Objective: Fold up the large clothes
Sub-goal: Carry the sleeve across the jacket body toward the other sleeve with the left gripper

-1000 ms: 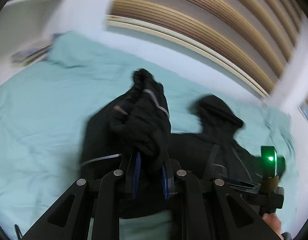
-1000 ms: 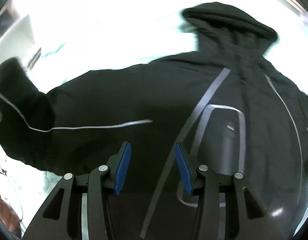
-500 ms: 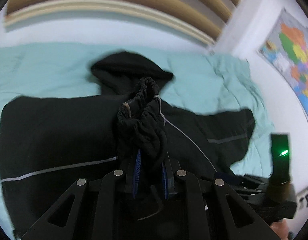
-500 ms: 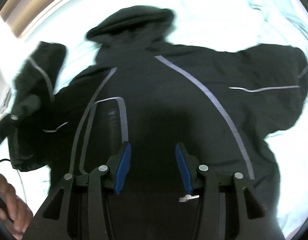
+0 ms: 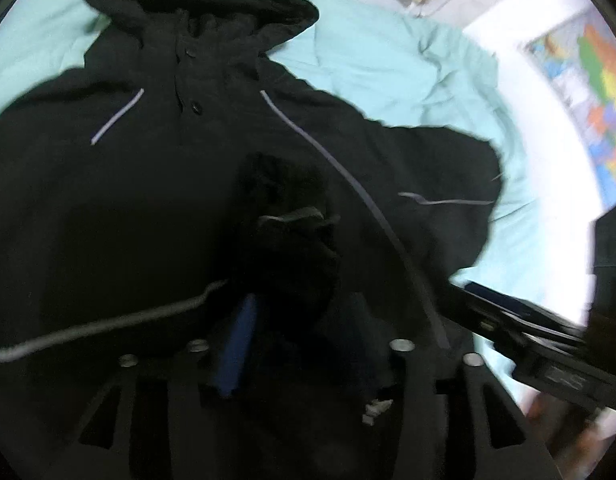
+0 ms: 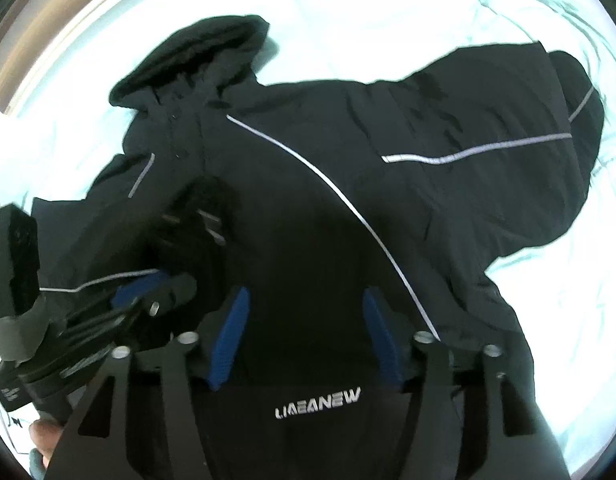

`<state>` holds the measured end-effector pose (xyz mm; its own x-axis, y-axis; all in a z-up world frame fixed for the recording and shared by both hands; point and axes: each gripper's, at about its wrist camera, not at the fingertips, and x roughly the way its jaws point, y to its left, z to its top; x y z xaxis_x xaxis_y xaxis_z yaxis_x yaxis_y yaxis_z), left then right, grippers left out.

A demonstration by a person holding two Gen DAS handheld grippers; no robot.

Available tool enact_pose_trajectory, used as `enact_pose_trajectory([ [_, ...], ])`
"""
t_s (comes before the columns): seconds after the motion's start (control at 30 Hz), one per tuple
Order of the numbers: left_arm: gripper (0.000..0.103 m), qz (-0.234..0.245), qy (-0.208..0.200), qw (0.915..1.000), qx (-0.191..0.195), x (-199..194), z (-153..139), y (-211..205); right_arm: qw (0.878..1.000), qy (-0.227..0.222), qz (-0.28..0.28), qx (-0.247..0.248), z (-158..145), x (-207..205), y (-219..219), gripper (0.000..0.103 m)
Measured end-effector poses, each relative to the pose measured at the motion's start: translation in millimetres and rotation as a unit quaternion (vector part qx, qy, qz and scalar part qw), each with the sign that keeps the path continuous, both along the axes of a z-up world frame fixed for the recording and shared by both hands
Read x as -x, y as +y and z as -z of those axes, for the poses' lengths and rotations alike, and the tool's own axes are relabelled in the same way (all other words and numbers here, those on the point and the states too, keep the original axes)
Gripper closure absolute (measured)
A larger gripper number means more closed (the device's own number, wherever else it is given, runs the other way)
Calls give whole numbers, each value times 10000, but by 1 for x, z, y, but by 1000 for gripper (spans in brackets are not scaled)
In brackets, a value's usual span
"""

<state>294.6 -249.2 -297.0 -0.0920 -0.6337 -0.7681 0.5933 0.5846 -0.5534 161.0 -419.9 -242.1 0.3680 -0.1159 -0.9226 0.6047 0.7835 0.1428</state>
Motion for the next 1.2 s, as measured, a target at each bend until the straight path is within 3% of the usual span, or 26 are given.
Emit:
enact_pose_trajectory([
  [0.07, 34, -110, 206, 9994, 236, -1, -11, 13, 9998, -169, -103, -94, -3, -6, -1, 34],
  [0.27, 32, -490, 234, 9973, 496, -1, -44, 63, 9977, -370, -319, -469, 13, -30, 1, 30],
  [0.5, 32, -1017, -339, 9942, 85, -8, -66, 109, 9949, 10, -622, -790, 62, -79, 15, 30],
  [0.53, 32, -1088, -384, 9933, 81, -9, -68, 115, 9941, 48, -632, -884, 68, -85, 17, 36],
  [0.57, 32, -1163, -436, 9922, 72, -13, -71, 121, 9923, -38, -667, -1039, 71, -88, 18, 60],
  [0.6, 32, -1251, -506, 9908, 38, -15, -74, 127, 9895, -183, -745, -1225, 69, -90, 20, 64],
  [0.67, 32, -1457, -705, 9868, -82, -21, -79, 138, 9918, -301, -851, -902, 53, -90, 26, 72],
  [0.8, 32, -1667, -1043, 9801, -277, -35, -82, 144, 9935, -706, -860, -230, -3, -73, 20, 74],
  [0.9, 32, -1651, -1100, 9798, -261, -46, -80, 136, 9949, -861, -445, 264, -36, -46, -13, 74],
  [1.0, 32, -1461, -1118, 9822, -387, -54, -64, 115, 9953, -749, 23, 618, -47, -22, -54, 74],
  [1.1, 32, -1224, -958, 9849, -761, -62, -30, 87, 9973, -460, 295, 483, -25, -13, -85, 74],
  [1.17, 32, -1147, -900, 9793, -1405, -68, 6, 70, 9987, -188, 255, 395, 4, -18, -95, 74],
  [1.2, 32, -1148, -899, 9772, -1547, -70, 18, 66, 9991, 28, 223, 350, 23, -21, -98, 74],
])
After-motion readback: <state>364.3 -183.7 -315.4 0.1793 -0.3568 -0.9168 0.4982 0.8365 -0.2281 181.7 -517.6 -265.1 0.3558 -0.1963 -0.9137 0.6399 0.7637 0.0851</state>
